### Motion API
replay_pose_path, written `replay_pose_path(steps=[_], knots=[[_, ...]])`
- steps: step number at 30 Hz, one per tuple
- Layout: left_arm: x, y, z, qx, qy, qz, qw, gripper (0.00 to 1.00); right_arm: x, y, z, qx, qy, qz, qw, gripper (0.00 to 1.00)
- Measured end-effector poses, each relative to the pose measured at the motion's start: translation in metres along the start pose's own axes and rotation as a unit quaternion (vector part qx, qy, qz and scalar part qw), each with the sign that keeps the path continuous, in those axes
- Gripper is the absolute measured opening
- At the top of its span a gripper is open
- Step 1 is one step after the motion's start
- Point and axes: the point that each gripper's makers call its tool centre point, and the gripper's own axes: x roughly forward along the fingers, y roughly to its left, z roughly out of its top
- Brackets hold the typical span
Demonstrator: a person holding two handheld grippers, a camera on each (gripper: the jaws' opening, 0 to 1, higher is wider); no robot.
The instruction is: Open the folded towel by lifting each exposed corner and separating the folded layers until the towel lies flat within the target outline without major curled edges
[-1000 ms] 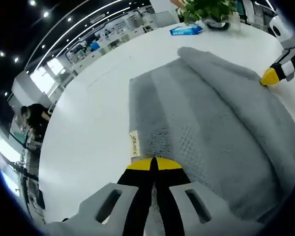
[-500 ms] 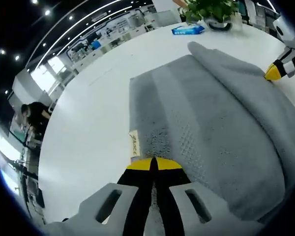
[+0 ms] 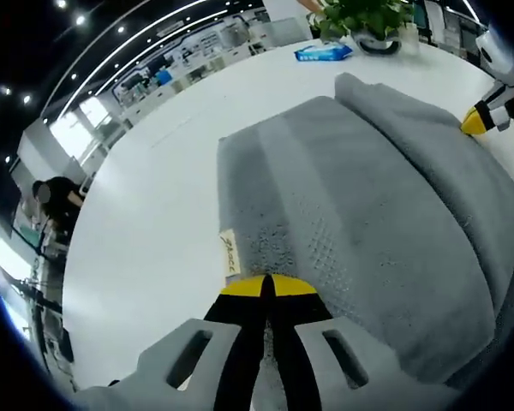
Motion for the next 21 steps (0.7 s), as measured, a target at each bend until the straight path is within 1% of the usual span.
replay_pose_path(steps=[1, 2, 7, 13, 17, 19, 21], knots=[[0.0, -0.005, 0.002, -0.004, -0.005, -0.013, 0.9999, 0.0, -0.001, -0.003, -0.001, -0.002, 0.001, -0.006, 1.0, 0.0], [0.0, -0.008, 0.002, -0.009, -0.006, -0.018, 0.9998, 0.0, -0.002, -0.007, -0.001, -0.008, 0.003, -0.013, 0.9999, 0.0], [0.0, -0.014, 0.004, -0.002, -0.007, -0.027, 0.9996, 0.0, -0.006, -0.019, -0.005, -0.006, 0.006, -0.029, 0.9995, 0.0], [-0.001, -0.019, 0.005, -0.022, -0.009, -0.044, 0.9987, 0.0, -0.012, -0.035, -0.012, -0.002, 0.012, -0.053, 0.9985, 0.0], [-0.001, -0.023, 0.006, -0.027, -0.011, -0.055, 0.9981, 0.0, -0.014, -0.039, -0.014, -0.003, 0.016, -0.059, 0.9981, 0.0], [-0.002, -0.027, 0.007, -0.026, -0.013, -0.065, 0.9975, 0.0, -0.015, -0.042, -0.015, -0.011, 0.019, -0.066, 0.9976, 0.0], [-0.002, -0.03, 0.007, -0.034, -0.013, -0.071, 0.9968, 0.0, -0.016, -0.044, -0.015, -0.013, 0.019, -0.069, 0.9974, 0.0]])
